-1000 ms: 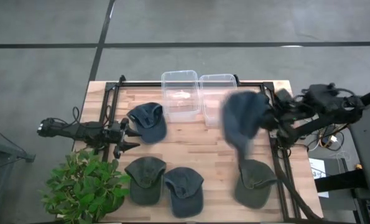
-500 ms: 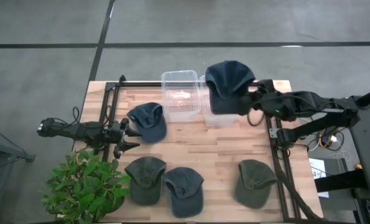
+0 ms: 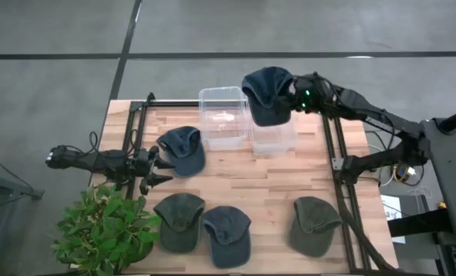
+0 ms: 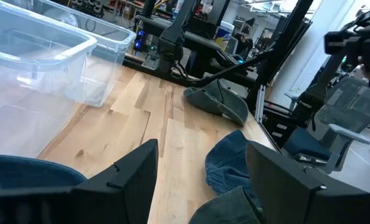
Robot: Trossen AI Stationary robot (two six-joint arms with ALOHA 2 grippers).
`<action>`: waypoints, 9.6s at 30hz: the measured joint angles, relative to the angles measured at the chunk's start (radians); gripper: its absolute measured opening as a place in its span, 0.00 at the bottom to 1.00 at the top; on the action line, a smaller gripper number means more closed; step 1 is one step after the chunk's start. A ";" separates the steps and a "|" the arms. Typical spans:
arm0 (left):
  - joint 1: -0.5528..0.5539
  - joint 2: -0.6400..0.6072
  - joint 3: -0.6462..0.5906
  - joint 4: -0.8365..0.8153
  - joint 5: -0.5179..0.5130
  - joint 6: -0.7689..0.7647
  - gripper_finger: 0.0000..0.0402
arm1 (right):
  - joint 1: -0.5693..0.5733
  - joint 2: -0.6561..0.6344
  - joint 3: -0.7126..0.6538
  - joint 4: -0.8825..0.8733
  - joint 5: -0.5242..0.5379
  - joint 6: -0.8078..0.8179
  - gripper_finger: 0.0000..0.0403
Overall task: Pick & Place hat
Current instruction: Put the middle right blue cap into the right transparent bin, then put the top blue cap into the right transparent bin
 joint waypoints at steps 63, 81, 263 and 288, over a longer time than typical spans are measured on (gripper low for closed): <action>0.000 0.000 0.000 0.000 0.000 -0.001 0.59 | -0.130 -0.007 -0.327 0.210 -0.158 0.071 0.24; 0.000 0.000 0.000 0.000 0.000 -0.001 0.59 | -0.129 -0.008 -0.315 0.137 -0.202 0.068 0.37; 0.188 0.879 0.586 -0.753 -0.414 -1.261 0.01 | 0.159 -0.885 -1.107 1.126 -0.330 -0.232 0.16; 0.187 0.887 0.937 -0.384 -0.759 -0.179 0.01 | 0.159 -0.884 -1.107 1.125 -0.330 -0.235 0.16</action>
